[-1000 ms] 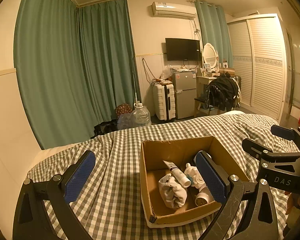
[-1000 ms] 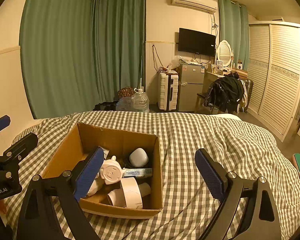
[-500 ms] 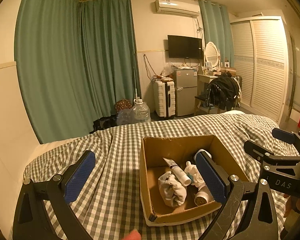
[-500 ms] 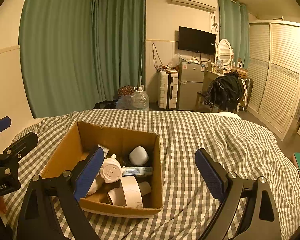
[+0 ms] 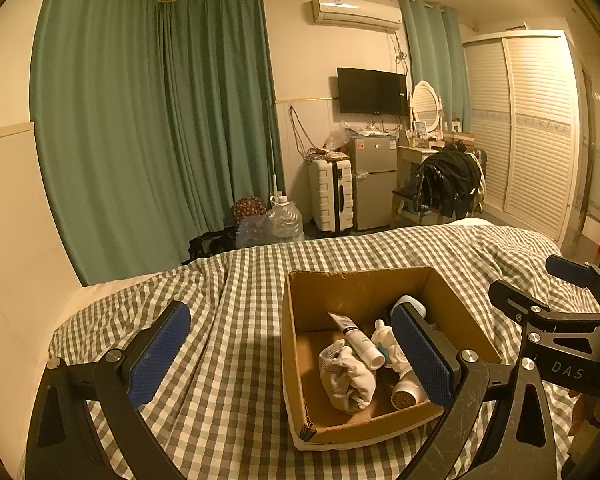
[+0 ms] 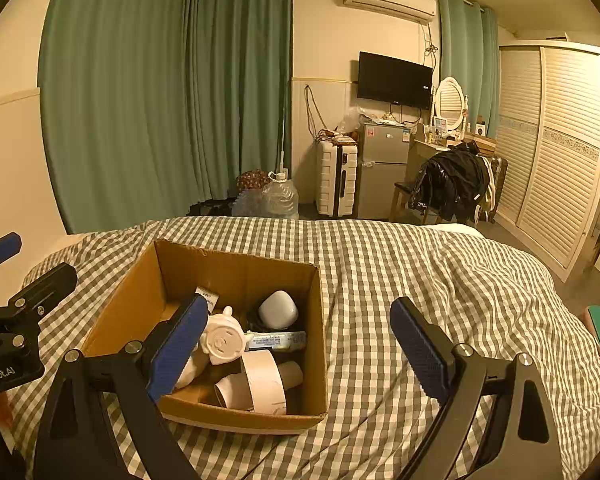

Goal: Organize objects

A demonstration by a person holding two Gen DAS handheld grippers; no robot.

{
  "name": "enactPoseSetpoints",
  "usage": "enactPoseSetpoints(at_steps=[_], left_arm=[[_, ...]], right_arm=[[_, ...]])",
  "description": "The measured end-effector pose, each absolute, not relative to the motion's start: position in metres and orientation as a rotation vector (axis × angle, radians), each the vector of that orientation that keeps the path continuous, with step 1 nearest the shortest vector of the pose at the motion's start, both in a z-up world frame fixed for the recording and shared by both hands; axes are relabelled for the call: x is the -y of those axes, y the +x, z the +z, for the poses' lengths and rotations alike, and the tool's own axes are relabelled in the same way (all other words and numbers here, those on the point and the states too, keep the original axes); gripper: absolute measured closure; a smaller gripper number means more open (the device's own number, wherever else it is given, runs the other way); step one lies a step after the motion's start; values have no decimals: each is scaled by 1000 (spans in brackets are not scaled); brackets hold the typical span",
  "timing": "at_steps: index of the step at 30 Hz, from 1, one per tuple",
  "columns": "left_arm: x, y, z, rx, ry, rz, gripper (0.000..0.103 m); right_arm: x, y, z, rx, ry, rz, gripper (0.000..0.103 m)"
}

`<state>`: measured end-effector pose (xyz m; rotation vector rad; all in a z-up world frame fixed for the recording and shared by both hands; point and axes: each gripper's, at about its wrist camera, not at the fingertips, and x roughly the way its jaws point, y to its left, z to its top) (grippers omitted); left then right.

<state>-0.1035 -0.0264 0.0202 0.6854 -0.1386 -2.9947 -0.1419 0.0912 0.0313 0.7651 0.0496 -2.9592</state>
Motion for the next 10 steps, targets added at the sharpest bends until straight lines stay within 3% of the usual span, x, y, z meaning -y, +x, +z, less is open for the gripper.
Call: enactPoseSetpoints(at_steps=[10], left_arm=[[25, -103, 20, 150, 677, -2999, 0]], right_arm=[[-90, -143, 27, -59, 781, -2953, 10]])
